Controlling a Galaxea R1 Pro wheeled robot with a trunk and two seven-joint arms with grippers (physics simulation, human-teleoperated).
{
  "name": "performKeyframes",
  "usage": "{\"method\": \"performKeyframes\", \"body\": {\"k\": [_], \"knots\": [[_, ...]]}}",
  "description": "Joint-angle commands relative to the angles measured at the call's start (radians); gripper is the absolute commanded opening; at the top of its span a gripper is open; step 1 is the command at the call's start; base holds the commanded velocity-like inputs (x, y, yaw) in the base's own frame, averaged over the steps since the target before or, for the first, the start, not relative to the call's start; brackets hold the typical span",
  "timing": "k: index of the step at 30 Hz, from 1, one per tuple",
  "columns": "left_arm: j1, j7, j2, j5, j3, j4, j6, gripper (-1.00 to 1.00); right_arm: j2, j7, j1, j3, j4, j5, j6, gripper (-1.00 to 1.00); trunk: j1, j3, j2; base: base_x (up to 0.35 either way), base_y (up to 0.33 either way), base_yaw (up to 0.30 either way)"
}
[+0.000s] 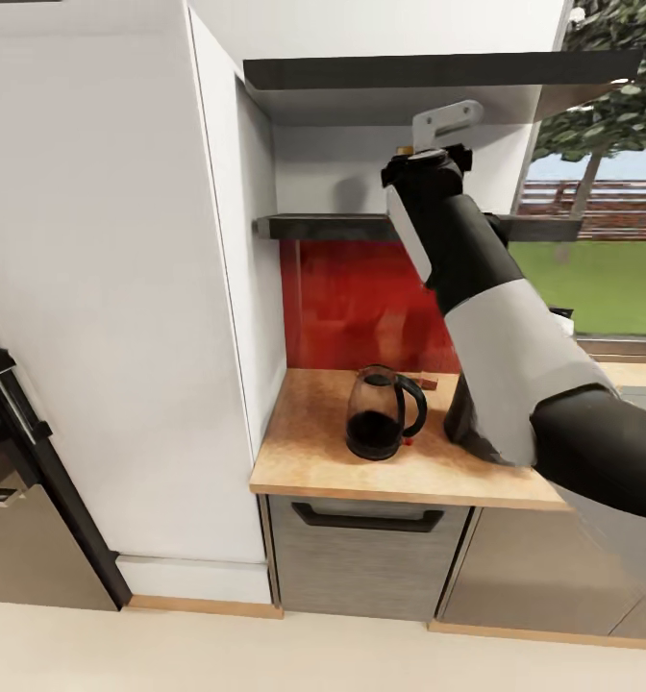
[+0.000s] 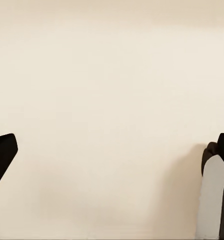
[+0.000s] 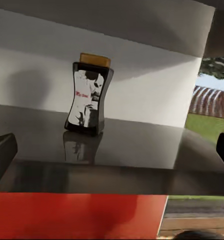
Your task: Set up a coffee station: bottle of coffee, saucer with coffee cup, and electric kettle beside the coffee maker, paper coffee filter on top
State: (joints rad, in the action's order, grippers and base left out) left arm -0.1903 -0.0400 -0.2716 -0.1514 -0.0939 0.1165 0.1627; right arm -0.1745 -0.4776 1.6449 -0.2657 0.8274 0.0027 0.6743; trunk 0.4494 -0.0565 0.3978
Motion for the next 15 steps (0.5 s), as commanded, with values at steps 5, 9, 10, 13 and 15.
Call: {"method": "performKeyframes", "body": {"k": [5,9,10,13,15], "knots": [[0.000,-0.003,-0.002,-0.011,-0.009,-0.036,0.003,1.00,0.000,-0.004,0.104,0.011,-0.137,-0.095,0.004,1.00,0.001,-0.002,0.002,0.000,0.000,0.000],[0.000,-0.004,-0.003,-0.011,-0.008,-0.050,-0.001,1.00,0.000,-0.004,0.133,0.018,-0.162,-0.142,0.004,1.00,0.001,-0.002,0.002,0.000,0.000,0.000],[0.000,-0.004,-0.003,-0.011,-0.008,-0.051,-0.002,1.00,0.000,-0.004,0.135,0.018,-0.164,-0.146,0.005,1.00,0.001,-0.002,0.002,0.000,0.000,0.000],[0.003,-0.041,-0.003,-0.011,-0.008,-0.056,-0.008,1.00,0.000,-0.004,0.143,0.019,-0.169,-0.158,0.004,1.00,0.001,-0.002,0.002,0.000,0.000,0.000],[0.009,-0.055,-0.002,-0.012,-0.008,-0.056,-0.008,1.00,0.000,-0.004,0.143,0.019,-0.166,-0.160,0.003,1.00,0.001,-0.002,0.002,0.004,0.000,0.000]]}}
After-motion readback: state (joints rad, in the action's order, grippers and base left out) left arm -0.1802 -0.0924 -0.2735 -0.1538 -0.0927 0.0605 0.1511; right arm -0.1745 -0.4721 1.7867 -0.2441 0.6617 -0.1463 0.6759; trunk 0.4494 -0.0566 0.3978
